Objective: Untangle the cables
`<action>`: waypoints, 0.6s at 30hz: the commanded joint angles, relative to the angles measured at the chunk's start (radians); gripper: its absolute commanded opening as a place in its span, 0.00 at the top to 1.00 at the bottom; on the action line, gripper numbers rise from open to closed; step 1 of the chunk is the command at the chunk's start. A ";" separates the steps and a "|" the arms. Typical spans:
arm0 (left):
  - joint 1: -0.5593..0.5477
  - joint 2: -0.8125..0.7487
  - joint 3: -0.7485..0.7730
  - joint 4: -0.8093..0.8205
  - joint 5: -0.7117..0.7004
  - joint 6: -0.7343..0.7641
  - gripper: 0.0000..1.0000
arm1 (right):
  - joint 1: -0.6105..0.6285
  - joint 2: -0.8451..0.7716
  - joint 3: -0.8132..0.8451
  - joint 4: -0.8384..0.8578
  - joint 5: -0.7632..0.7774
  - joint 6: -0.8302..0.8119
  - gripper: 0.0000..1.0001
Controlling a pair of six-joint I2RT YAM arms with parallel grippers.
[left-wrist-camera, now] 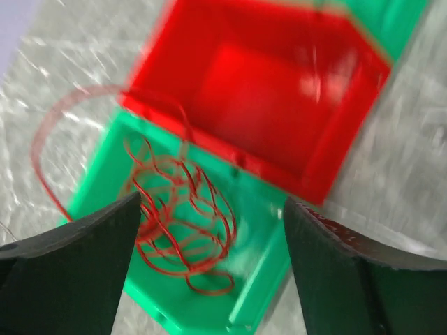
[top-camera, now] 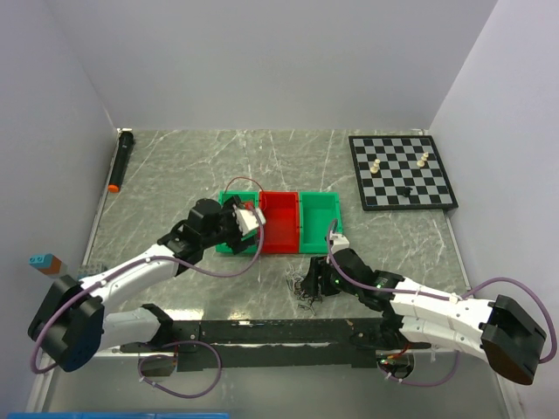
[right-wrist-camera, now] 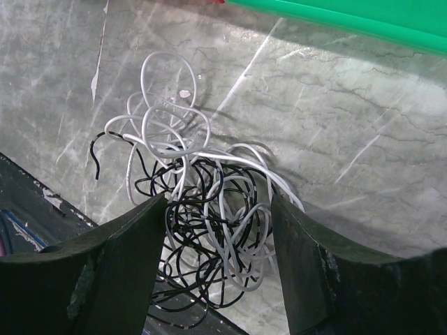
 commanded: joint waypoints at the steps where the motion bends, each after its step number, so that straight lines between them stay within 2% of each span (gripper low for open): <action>1: 0.004 0.024 -0.042 0.147 -0.051 0.126 0.25 | -0.009 -0.015 0.001 0.034 0.001 -0.003 0.32; 3: 0.004 0.027 -0.050 0.230 -0.097 0.105 0.36 | -0.009 -0.012 0.000 0.039 0.000 -0.003 0.32; 6: 0.010 0.031 -0.036 0.258 -0.099 0.060 0.41 | -0.009 -0.002 0.001 0.047 -0.002 -0.005 0.32; 13: 0.013 0.048 -0.048 0.208 -0.057 0.058 0.53 | -0.012 0.018 0.007 0.050 -0.007 -0.016 0.32; 18: 0.016 0.059 -0.042 0.148 -0.036 0.069 0.55 | -0.023 0.024 0.003 0.059 -0.016 -0.020 0.32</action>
